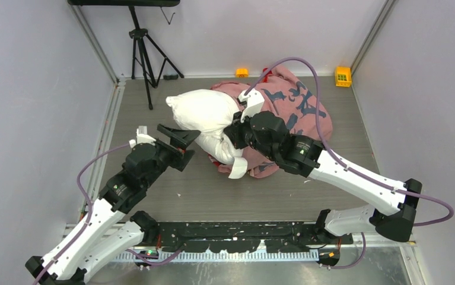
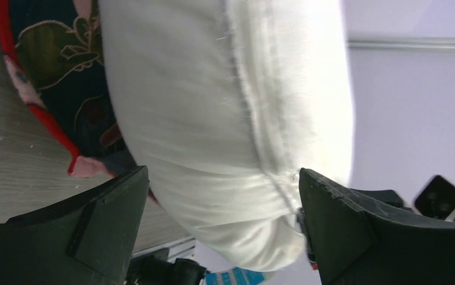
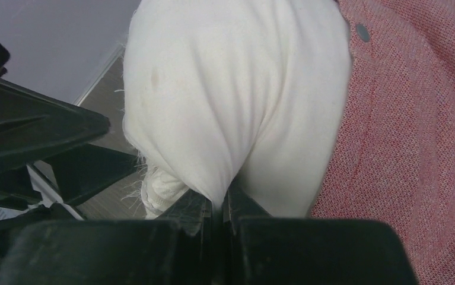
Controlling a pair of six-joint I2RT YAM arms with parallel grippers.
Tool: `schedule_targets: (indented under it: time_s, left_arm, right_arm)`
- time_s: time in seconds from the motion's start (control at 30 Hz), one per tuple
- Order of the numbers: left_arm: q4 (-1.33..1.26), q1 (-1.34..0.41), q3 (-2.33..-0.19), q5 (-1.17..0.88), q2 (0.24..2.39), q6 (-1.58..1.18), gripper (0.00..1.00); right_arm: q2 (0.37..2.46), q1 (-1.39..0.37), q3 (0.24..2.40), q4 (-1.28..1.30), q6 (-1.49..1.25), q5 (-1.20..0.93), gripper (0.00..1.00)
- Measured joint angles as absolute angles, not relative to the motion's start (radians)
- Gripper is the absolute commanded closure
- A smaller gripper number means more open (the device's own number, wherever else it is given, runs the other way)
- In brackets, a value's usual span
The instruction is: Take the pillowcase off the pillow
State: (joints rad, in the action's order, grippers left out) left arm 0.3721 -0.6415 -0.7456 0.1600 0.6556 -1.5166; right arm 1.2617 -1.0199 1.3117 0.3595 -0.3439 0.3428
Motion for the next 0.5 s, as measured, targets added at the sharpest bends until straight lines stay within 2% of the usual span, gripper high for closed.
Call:
schedule_targets:
  time_s: [0.3,0.5]
  left_arm:
    - [0.374,-0.641,-0.774,0.202,0.626,-1.54,0.0]
    - [0.357,-0.641,-0.775,0.194,0.715,-1.541,0.0]
  right_arm:
    - [1.286,-1.02,1.307,0.359,-0.327,0.314,1.0]
    - [1.287,-1.016,1.303,0.356,-0.295,0.168,1.0]
